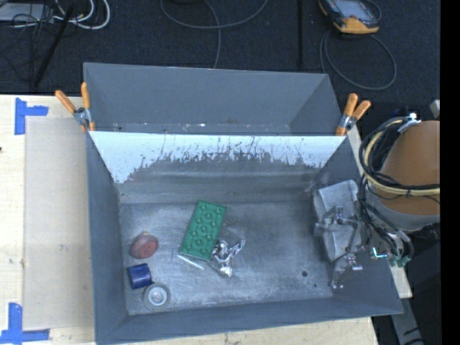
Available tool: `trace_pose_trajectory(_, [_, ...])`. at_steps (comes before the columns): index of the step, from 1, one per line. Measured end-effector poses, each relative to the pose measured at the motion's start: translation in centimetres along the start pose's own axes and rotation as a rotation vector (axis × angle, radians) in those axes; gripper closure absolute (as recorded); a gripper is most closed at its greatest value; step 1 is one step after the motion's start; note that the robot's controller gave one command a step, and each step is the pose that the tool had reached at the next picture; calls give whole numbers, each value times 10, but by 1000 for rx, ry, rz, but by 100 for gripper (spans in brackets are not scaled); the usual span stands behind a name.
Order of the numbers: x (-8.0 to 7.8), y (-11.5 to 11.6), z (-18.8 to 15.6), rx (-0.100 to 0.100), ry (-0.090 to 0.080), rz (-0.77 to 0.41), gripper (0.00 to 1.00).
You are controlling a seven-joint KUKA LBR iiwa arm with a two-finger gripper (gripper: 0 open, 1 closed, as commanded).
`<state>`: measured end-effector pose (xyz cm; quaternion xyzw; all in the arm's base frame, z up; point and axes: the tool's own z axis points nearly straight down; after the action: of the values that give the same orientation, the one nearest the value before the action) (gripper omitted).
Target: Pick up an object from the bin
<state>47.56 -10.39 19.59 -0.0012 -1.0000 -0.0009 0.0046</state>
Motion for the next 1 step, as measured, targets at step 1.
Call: trace_pose_trajectory(1, [-52, 42, 39, -1, -9, -8, 0])
